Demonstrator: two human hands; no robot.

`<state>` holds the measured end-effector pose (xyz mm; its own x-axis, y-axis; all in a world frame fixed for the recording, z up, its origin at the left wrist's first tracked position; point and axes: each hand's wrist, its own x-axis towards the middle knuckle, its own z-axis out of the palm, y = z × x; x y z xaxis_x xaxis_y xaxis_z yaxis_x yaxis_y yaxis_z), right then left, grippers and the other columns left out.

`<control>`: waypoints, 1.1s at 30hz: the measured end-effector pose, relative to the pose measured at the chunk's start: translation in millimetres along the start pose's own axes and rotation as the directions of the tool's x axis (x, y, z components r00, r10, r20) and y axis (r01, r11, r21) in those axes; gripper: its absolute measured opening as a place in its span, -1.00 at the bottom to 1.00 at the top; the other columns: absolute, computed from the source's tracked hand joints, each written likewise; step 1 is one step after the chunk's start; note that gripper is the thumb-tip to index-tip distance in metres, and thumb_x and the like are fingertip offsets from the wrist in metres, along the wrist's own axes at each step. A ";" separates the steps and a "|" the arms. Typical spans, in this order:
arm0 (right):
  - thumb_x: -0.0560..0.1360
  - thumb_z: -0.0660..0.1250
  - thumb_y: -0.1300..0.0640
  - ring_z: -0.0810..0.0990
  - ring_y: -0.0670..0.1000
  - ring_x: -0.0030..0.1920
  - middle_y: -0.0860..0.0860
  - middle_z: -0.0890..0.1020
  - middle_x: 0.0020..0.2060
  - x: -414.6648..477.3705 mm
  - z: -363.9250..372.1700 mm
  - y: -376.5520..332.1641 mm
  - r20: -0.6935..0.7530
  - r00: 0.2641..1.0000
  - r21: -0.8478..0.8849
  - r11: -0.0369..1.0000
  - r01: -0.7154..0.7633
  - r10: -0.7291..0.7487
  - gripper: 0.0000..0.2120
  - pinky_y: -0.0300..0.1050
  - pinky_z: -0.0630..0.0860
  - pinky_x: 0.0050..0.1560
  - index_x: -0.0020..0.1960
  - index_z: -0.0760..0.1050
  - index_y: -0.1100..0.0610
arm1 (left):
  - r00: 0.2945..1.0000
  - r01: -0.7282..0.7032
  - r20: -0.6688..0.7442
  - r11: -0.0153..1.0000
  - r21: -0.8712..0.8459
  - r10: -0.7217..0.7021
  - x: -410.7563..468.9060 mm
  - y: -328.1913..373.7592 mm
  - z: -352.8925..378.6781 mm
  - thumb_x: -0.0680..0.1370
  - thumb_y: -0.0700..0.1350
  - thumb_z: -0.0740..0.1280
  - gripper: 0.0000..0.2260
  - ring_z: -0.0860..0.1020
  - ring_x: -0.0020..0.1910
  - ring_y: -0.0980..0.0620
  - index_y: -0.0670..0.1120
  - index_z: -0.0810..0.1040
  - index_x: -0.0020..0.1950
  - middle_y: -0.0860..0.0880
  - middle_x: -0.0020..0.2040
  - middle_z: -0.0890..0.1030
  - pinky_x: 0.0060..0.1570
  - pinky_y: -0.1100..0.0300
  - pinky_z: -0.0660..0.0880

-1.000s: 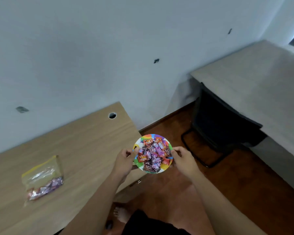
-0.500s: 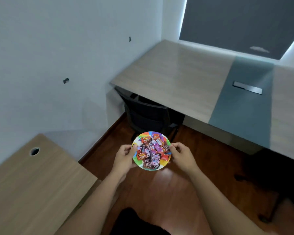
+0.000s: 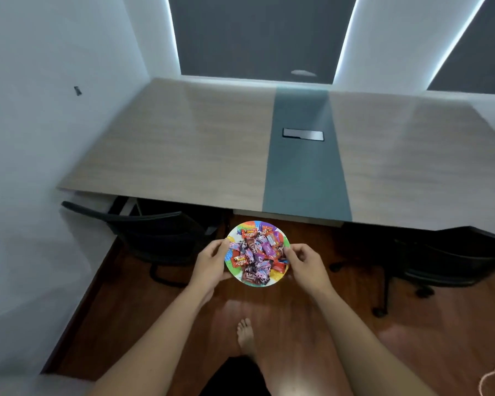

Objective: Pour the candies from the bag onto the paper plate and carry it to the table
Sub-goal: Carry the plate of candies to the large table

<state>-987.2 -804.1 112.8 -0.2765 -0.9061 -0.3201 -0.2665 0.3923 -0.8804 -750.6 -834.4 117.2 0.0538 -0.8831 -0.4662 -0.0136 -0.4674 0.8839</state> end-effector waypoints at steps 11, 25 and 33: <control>0.69 0.35 -0.04 0.82 -0.03 -0.05 0.00 0.79 -0.03 152.1 -48.2 -22.5 -0.129 0.988 0.032 0.997 -0.075 0.079 -0.84 0.09 0.80 -0.12 0.09 0.63 0.03 | 0.977 0.043 0.205 0.996 0.084 -0.059 164.8 75.2 86.0 0.72 0.07 0.33 -0.77 0.79 0.08 -0.04 -0.02 0.67 0.23 -0.07 0.10 0.79 0.04 -0.20 0.75; 0.72 0.33 0.09 0.78 -0.15 -0.24 0.14 0.73 0.03 339.9 -77.9 -56.2 -0.150 0.979 0.178 0.978 -0.107 0.134 -0.84 -0.18 0.72 -0.29 0.12 0.60 0.18 | 0.967 0.021 0.247 0.989 0.147 -0.057 327.7 159.0 167.0 0.72 0.07 0.31 -0.75 0.78 -0.02 0.00 -0.06 0.65 0.24 -0.09 0.08 0.78 -0.22 0.13 0.73; 0.71 0.34 0.04 0.82 -0.05 -0.13 0.13 0.75 0.08 470.8 -123.8 -71.0 -0.073 0.987 0.191 0.973 -0.130 0.146 -0.80 -0.10 0.76 -0.22 0.17 0.59 0.17 | 0.980 0.064 0.177 0.986 0.153 -0.091 421.0 202.6 242.5 0.72 0.07 0.32 -0.75 0.78 0.07 -0.08 -0.06 0.65 0.25 -0.09 0.10 0.78 -0.15 0.08 0.75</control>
<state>-1212.7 -1239.0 67.9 -0.3786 -0.8253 -0.4189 -0.0474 0.4693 -0.8818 -972.8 -1310.9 91.0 -0.1227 -0.8300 -0.5440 -0.1627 -0.5239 0.8361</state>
